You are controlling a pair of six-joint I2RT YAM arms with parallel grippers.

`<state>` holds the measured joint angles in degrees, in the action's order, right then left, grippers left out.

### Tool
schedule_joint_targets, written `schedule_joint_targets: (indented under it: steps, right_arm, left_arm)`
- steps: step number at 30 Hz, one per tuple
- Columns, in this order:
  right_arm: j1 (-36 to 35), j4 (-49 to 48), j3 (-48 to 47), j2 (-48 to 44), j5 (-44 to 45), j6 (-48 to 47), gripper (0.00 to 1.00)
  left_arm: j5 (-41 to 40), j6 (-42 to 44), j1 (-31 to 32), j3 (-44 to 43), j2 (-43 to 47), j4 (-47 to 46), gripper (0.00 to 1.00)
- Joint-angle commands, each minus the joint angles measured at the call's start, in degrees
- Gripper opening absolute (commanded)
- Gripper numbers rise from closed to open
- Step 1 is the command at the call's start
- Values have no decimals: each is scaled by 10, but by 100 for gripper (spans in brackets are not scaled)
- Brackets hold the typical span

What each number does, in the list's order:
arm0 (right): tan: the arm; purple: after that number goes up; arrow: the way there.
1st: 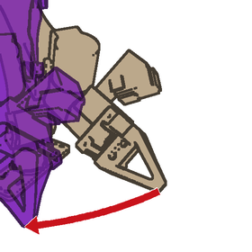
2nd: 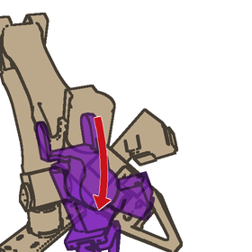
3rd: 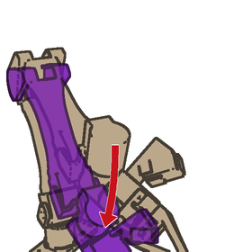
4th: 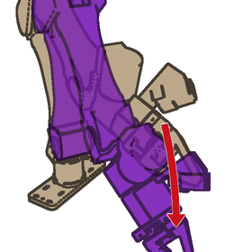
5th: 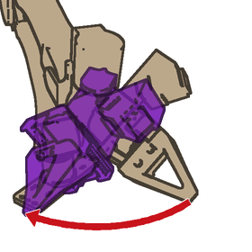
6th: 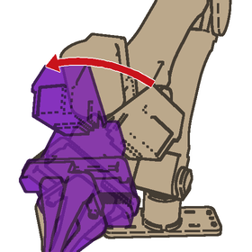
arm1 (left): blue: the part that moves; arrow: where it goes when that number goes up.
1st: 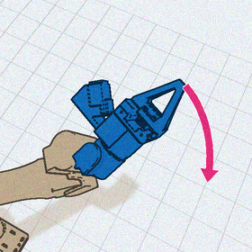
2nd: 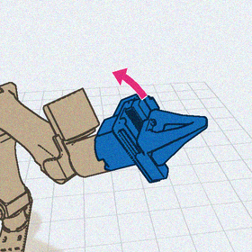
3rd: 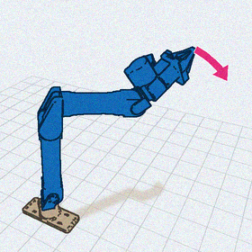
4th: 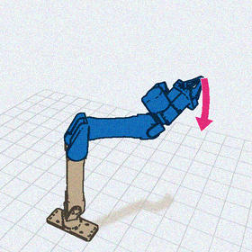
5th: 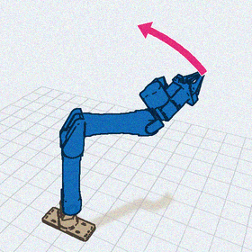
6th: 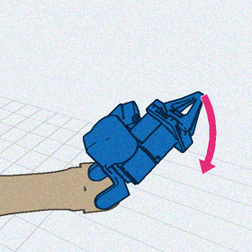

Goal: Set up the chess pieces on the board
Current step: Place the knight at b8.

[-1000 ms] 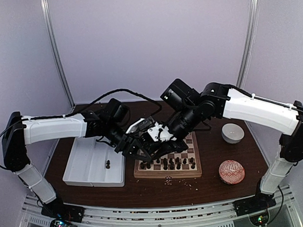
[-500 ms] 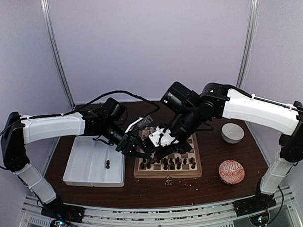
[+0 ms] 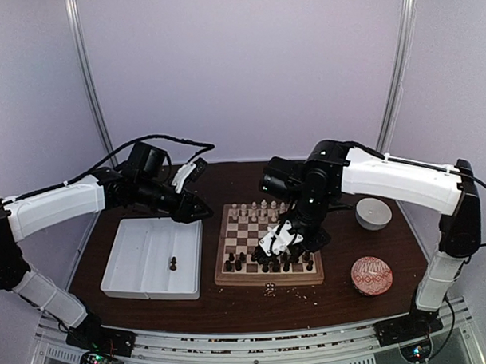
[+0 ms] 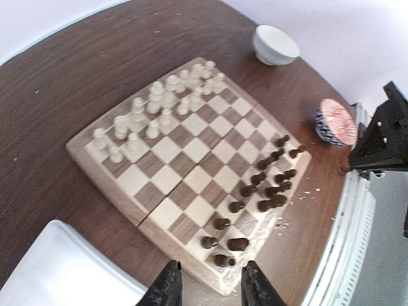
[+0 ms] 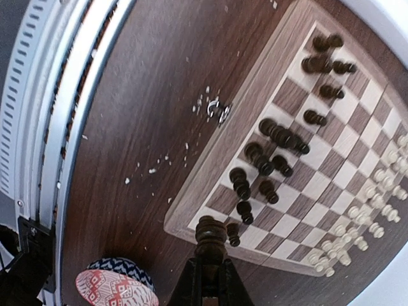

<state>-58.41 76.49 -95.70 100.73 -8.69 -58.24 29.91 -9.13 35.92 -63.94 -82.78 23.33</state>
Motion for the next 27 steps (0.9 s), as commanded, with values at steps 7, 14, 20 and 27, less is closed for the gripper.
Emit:
schedule_joint_targets:
  steps: [7, 14, 20, 27]
  right_arm:
    - [15, 62, 9, 84, 92, 39, 0]
    - [14, 43, 16, 106, 95, 43, 0]
    - [16, 19, 21, 118, 105, 52, 0]
    - [22, 1, 27, 126, 106, 54, 0]
  left_arm:
    - [-226, -37, -1, 46, 20, -12, 32]
    - [-220, -46, -1, 66, 35, -22, 32]
    - [-216, -52, -1, 73, 39, -26, 32]
    - [-213, -55, -1, 76, 34, -27, 32]
